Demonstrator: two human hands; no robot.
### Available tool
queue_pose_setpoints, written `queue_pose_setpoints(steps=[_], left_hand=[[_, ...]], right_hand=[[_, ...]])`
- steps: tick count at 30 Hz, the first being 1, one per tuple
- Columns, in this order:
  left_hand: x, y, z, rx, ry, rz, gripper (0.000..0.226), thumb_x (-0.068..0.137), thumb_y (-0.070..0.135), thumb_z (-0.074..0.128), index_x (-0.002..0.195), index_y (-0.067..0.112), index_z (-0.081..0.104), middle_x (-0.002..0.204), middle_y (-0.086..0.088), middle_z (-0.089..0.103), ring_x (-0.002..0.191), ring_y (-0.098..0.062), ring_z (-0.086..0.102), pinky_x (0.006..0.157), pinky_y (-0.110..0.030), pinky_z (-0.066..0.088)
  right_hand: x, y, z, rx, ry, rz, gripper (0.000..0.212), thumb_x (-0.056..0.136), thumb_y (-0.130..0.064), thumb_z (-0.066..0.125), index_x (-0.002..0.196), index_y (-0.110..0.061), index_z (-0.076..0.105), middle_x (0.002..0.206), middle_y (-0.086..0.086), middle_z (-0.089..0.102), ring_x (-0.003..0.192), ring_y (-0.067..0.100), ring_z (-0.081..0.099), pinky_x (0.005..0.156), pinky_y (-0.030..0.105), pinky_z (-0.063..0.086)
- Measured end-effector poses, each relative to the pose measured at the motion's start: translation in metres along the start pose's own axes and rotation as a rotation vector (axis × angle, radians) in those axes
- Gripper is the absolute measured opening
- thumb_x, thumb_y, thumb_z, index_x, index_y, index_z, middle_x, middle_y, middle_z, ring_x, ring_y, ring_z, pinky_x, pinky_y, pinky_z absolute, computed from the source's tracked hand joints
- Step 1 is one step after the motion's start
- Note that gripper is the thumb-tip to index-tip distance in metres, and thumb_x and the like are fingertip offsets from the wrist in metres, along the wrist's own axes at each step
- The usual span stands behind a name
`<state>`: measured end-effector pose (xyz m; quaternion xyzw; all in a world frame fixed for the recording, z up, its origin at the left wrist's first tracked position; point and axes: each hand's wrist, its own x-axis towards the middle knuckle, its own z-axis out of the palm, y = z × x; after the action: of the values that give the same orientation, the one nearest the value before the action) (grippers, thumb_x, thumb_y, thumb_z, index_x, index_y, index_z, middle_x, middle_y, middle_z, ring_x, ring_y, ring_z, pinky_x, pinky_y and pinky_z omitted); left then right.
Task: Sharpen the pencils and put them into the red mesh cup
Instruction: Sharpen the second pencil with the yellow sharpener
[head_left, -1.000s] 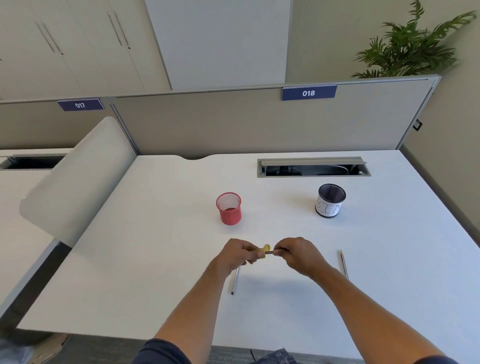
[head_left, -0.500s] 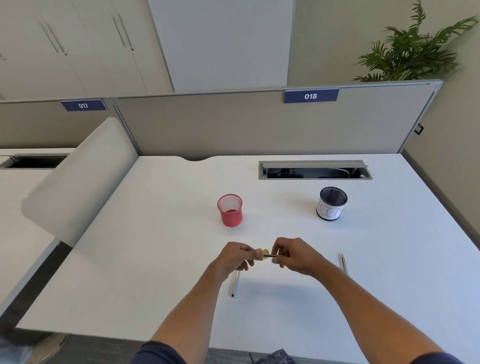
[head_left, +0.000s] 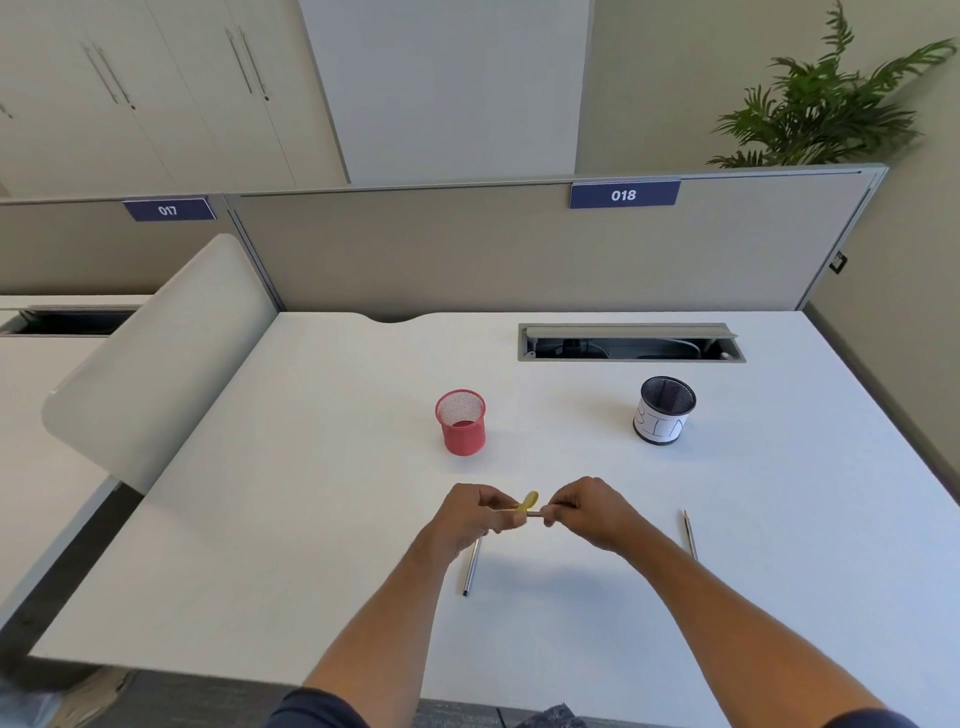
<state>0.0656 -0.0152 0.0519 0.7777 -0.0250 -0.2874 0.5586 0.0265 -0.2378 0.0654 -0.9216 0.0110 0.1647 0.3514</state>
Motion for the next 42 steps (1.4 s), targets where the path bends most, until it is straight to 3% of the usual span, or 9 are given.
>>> queue_pose_setpoints(steps=[4, 8, 15, 20, 25, 29, 32, 35, 42], left_hand=[[0.0, -0.001, 0.004, -0.047, 0.0, 0.039, 0.028, 0.071, 0.001, 0.089, 0.097, 0.003, 0.079, 0.068, 0.008, 0.072, 0.056, 0.001, 0.06, 0.052, -0.01, 0.042], [0.001, 0.001, 0.001, 0.007, -0.009, -0.012, 0.021, 0.075, 0.023, 0.088, 0.092, 0.013, 0.081, 0.074, 0.001, 0.07, 0.059, -0.009, 0.057, 0.058, -0.019, 0.04], [0.0, 0.001, 0.002, -0.076, 0.007, -0.151, 0.046, 0.089, 0.05, 0.07, 0.086, 0.006, 0.082, 0.062, -0.004, 0.057, 0.049, -0.014, 0.037, 0.056, -0.022, 0.039], [-0.002, 0.0, 0.001, -0.043, -0.015, -0.048, 0.018, 0.08, 0.027, 0.085, 0.082, 0.011, 0.078, 0.065, -0.003, 0.061, 0.055, -0.014, 0.046, 0.057, -0.023, 0.039], [-0.004, -0.004, 0.0, 0.018, -0.04, -0.017, 0.024, 0.073, 0.019, 0.089, 0.094, 0.012, 0.08, 0.078, 0.001, 0.071, 0.06, -0.011, 0.053, 0.061, -0.023, 0.039], [-0.002, -0.003, -0.001, 0.002, -0.017, -0.052, 0.028, 0.076, 0.027, 0.088, 0.093, 0.005, 0.079, 0.071, -0.003, 0.065, 0.054, -0.013, 0.049, 0.056, -0.022, 0.038], [-0.003, -0.003, 0.001, -0.035, -0.022, -0.122, 0.043, 0.084, 0.042, 0.08, 0.092, -0.001, 0.08, 0.065, -0.007, 0.056, 0.049, -0.014, 0.037, 0.053, -0.022, 0.034], [-0.004, -0.003, 0.004, -0.072, -0.031, -0.209, 0.048, 0.093, 0.05, 0.067, 0.092, 0.004, 0.081, 0.054, 0.001, 0.052, 0.046, -0.013, 0.032, 0.058, -0.022, 0.041], [-0.005, -0.007, 0.001, -0.055, -0.035, -0.067, 0.02, 0.077, 0.025, 0.088, 0.085, 0.01, 0.078, 0.069, -0.005, 0.064, 0.059, -0.014, 0.05, 0.059, -0.022, 0.04]], right_hand=[[-0.004, 0.006, -0.004, 0.219, -0.169, 0.003, 0.029, 0.095, -0.042, 0.062, 0.083, -0.022, 0.079, 0.054, -0.007, 0.059, 0.05, 0.006, 0.046, 0.059, 0.027, 0.038], [-0.007, 0.009, -0.001, 0.167, -0.136, -0.033, 0.014, 0.084, -0.039, 0.07, 0.092, -0.028, 0.066, 0.07, -0.008, 0.075, 0.061, 0.006, 0.055, 0.058, 0.027, 0.042], [-0.008, 0.008, 0.012, -0.254, 0.293, -0.234, 0.01, 0.092, -0.041, 0.068, 0.093, -0.033, 0.074, 0.091, -0.016, 0.067, 0.083, 0.001, 0.055, 0.064, 0.018, 0.035], [-0.008, 0.007, 0.01, -0.106, 0.136, -0.056, 0.024, 0.094, -0.048, 0.062, 0.085, -0.031, 0.077, 0.065, -0.014, 0.061, 0.06, 0.004, 0.049, 0.062, 0.026, 0.041], [-0.01, 0.007, 0.003, 0.262, -0.184, 0.025, 0.029, 0.094, -0.043, 0.063, 0.084, -0.022, 0.079, 0.053, -0.007, 0.055, 0.05, 0.009, 0.043, 0.059, 0.028, 0.035], [-0.013, 0.009, 0.004, 0.188, -0.102, -0.031, 0.014, 0.082, -0.037, 0.074, 0.09, -0.03, 0.065, 0.071, -0.009, 0.074, 0.058, 0.007, 0.055, 0.059, 0.031, 0.043], [-0.014, 0.009, 0.01, 0.019, 0.09, -0.087, 0.007, 0.083, -0.034, 0.073, 0.085, -0.034, 0.066, 0.079, -0.023, 0.067, 0.063, 0.001, 0.055, 0.061, 0.025, 0.045], [-0.015, 0.007, 0.016, -0.111, 0.25, -0.194, 0.002, 0.089, -0.033, 0.072, 0.088, -0.032, 0.072, 0.084, -0.016, 0.067, 0.08, 0.003, 0.056, 0.073, 0.028, 0.048], [-0.01, 0.006, 0.017, -0.046, 0.14, -0.001, 0.023, 0.092, -0.045, 0.066, 0.08, -0.028, 0.076, 0.055, -0.013, 0.057, 0.052, 0.006, 0.048, 0.056, 0.026, 0.04]])
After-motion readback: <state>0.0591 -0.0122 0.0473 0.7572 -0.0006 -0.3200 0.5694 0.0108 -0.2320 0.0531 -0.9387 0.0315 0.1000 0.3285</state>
